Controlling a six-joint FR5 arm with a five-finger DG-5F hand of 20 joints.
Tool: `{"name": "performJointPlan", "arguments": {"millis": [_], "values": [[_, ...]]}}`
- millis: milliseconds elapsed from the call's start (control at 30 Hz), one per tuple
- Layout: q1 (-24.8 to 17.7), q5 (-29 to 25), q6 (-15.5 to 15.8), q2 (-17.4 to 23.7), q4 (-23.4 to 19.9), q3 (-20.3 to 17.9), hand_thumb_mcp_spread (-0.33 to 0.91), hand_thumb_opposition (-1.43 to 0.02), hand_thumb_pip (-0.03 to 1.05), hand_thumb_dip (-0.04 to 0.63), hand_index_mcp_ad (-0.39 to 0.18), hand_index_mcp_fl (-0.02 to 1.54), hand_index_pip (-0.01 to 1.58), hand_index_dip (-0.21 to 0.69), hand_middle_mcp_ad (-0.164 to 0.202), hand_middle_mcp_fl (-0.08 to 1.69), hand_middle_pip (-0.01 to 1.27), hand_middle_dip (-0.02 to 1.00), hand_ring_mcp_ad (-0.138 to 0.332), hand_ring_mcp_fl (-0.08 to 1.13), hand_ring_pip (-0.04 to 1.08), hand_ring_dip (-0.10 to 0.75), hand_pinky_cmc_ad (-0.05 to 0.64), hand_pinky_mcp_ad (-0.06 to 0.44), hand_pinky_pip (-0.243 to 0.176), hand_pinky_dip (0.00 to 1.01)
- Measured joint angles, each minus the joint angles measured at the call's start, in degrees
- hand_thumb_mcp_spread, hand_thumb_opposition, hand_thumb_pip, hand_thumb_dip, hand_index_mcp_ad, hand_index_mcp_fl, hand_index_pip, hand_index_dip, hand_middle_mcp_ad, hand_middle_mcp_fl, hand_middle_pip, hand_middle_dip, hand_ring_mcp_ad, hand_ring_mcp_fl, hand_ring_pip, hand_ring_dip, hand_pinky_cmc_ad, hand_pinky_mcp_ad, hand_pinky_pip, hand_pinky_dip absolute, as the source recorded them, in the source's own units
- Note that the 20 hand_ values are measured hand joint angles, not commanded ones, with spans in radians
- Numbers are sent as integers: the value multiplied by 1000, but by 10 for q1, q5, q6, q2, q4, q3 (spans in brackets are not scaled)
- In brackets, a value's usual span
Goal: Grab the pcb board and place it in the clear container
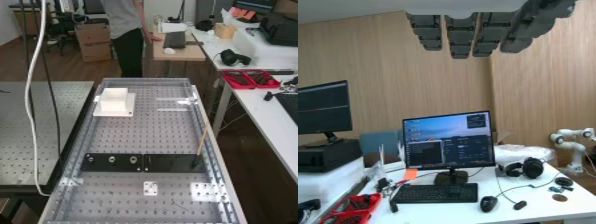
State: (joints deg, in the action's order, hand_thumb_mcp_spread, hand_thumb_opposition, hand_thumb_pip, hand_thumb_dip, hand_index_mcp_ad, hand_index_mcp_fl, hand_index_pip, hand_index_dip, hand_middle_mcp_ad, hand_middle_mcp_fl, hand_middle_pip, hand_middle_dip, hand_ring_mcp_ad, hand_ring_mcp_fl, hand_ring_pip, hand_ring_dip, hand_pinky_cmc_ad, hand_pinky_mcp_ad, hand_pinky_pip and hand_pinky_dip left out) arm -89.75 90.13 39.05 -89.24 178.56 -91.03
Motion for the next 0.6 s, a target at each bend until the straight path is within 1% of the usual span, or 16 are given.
{"name": "performJointPlan", "arguments": {"millis": [33, 67, 100, 133, 167, 200, 233, 333, 367, 400, 433, 467, 500, 533, 567, 600], "values": [[0, 0, 0, 0, 0, 0, -7, 7, -3, 7, -5, -12, 5, 9, 63, 16, 9, 24, 37, 0, 12, 12, 51, 38, -10, 14], [0, 0, 0, 0, 0, 0, -5, 12, 0, 0, 0, -12, 5, 9, 59, 3, 10, 24, 37, 0, 12, 12, 44, 33, -10, 19], [0, 0, -1, 0, 0, 0, 24, -38, 17, 0, 7, -12, 3, 9, 58, 10, 23, 24, 37, 0, 16, 12, 45, 33, -10, 24], [0, 0, -1, 0, 0, 0, 63, -105, 68, 5, 14, -12, 9, 12, 61, 10, 38, 24, 37, 0, 23, 12, 49, 37, -10, 51], [0, 0, -1, 0, 0, -1, 119, -222, 113, 5, 24, -7, 24, 17, 61, 3, 63, 28, 45, 2, 30, 12, 65, 49, -10, 91], [0, 0, -1, 0, 1, 0, 162, -281, 129, 9, 30, -12, 19, 14, 61, 2, 75, 24, 61, 3, 24, 12, 77, 70, -10, 126], [0, 0, -1, 0, 1, -1, 169, -340, 138, 5, 37, -10, 38, 33, 61, 7, 86, 28, 96, 2, 40, 12, 117, 80, -21, 168], [0, 0, -2, 0, 1, -1, 183, -476, 127, 9, 49, 5, 52, 49, 70, 7, 108, 33, 138, 2, 54, 10, 185, 134, -44, 257], [0, 0, -2, 1, 1, -1, 202, -506, 127, 9, 54, 7, 54, 54, 70, 5, 108, 33, 154, 2, 75, 10, 211, 150, -59, 276], [0, 0, -3, 1, 0, -2, 201, -515, 127, 9, 56, 7, 56, 61, 70, 2, 112, 33, 175, 2, 70, 10, 215, 155, -61, 290], [0, 0, -3, 1, -1, -3, 202, -538, 127, 9, 70, 3, 56, 63, 84, 9, 122, 37, 178, 0, 86, 10, 230, 164, -61, 300], [0, 0, -3, 1, -2, -3, 201, -550, 126, 9, 72, 3, 56, 63, 89, 12, 124, 42, 188, 0, 87, 10, 246, 182, -75, 305], [-1, 0, -4, 2, -2, -4, 197, -557, 126, 9, 73, 7, 63, 61, 93, 12, 124, 45, 185, 0, 87, 10, 258, 185, -75, 316], [-1, 0, -4, 2, -3, -5, 202, -564, 126, 9, 80, 7, 65, 56, 101, 3, 126, 45, 202, 17, 84, 10, 264, 182, -82, 321], [-1, 0, -5, 3, -4, -6, 201, -569, 126, 9, 80, 7, 72, 63, 101, 3, 127, 45, 201, 14, 84, 10, 265, 188, -93, 323], [-1, 0, -5, 3, -4, -6, 202, -583, 126, 9, 80, 12, 72, 68, 101, 2, 133, 47, 202, 14, 87, 10, 279, 201, -89, 337]]}}
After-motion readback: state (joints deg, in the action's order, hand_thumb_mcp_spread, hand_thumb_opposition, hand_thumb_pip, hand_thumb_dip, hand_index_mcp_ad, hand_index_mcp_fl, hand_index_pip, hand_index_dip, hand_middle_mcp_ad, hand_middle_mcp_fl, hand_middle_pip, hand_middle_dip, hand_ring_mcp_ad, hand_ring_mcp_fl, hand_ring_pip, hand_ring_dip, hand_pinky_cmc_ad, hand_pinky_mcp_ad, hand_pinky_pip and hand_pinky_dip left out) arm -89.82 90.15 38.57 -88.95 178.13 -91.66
